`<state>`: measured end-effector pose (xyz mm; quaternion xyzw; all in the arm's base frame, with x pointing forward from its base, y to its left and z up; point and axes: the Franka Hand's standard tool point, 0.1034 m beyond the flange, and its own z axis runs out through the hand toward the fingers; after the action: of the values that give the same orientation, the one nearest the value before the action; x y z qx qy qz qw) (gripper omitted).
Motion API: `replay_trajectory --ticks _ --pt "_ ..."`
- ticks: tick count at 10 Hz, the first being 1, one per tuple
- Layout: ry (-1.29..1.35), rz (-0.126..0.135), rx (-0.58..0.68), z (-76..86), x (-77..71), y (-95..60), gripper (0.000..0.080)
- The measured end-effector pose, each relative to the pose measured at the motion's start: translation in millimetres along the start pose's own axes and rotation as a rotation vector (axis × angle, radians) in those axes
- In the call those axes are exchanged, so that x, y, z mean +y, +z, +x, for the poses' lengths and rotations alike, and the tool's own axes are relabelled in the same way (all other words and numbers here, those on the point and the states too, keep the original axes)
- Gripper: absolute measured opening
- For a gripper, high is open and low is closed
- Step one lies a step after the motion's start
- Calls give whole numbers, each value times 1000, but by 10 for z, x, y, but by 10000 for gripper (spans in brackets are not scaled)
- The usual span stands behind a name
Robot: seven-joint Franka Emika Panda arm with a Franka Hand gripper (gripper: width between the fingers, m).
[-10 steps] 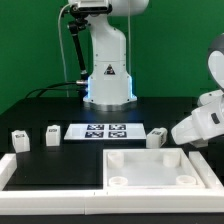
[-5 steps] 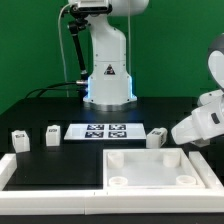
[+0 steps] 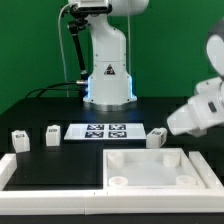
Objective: Assemble square table
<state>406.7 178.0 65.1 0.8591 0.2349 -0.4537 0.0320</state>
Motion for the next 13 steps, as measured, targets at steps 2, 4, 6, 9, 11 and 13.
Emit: replay_trajectory --ticks 2,4,6,9,11,13 --pt "26 89 48 -452 194 -258 291" --pt "58 67 183 -532 277 -317 291" --pt "77 44 343 -487 336 -360 291" --pt "32 -14 617 -472 708 -892 291" --pt "59 -46 741 -636 844 -1077 291" --pt "61 -64 868 -602 873 -1087 291"
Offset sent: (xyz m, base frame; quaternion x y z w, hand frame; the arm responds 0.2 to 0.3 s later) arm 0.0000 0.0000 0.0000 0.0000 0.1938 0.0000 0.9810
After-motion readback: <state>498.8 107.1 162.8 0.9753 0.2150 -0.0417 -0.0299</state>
